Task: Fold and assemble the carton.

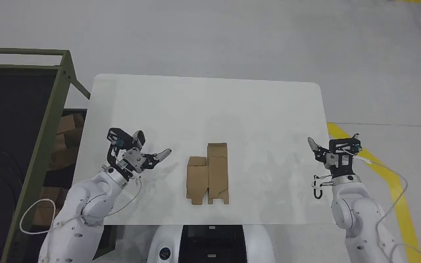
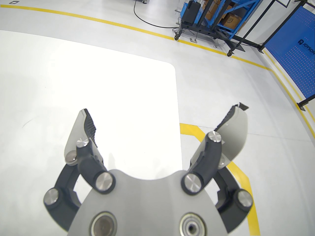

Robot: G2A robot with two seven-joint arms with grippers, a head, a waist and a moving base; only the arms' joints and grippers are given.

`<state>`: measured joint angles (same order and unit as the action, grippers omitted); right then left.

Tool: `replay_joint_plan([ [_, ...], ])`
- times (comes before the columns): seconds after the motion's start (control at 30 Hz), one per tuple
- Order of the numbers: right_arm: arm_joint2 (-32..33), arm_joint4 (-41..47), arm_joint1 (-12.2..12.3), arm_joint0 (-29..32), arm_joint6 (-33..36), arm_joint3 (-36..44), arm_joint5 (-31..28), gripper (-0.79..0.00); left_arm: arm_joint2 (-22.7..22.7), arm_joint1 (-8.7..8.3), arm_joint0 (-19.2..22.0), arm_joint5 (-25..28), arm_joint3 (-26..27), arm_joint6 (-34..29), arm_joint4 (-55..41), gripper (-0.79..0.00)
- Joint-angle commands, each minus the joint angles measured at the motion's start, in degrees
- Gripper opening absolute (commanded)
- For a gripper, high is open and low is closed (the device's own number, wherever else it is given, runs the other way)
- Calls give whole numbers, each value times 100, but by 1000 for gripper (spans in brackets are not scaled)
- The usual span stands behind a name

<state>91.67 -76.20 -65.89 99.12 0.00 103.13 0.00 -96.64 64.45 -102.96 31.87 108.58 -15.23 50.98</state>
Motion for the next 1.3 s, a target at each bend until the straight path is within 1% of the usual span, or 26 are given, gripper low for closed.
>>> replay_joint_plan([
  [0.0, 0, 0, 0, 0, 0, 0, 0, 0, -56, -32, 36, 391, -48, -409, -635, 0],
  [0.07, 0, 0, 0, 0, 0, 0, 0, 0, -161, -69, 59, 551, -58, -784, -941, 0],
  [0.1, 0, 0, 0, 0, 0, 0, 0, 0, -188, -79, 44, 487, -59, -942, -997, 0],
  [0.57, 0, 0, 0, 0, 0, 0, 0, 0, -184, -78, 50, 476, -52, -924, -1009, 0],
  [0.67, 0, 0, 0, 0, 0, 0, 0, 0, -84, -83, 76, 390, -4, -1026, -1016, 0],
  [0.83, 0, 0, 0, 0, 0, 0, 0, 0, 122, -106, 147, 84, 68, -1614, -1116, 0],
  [1.0, 0, 0, 0, 0, 0, 0, 0, 0, 324, -139, 215, -22, 37, -2240, -1359, 0],
  [1.2, 0, 0, 0, 0, 0, 0, 0, 0, 515, -190, 402, -462, 29, -3294, -1924, 0],
  [1.27, 0, 0, 0, 0, 0, 0, 0, 0, 520, -194, 410, -462, 40, -3351, -1955, 0],
])
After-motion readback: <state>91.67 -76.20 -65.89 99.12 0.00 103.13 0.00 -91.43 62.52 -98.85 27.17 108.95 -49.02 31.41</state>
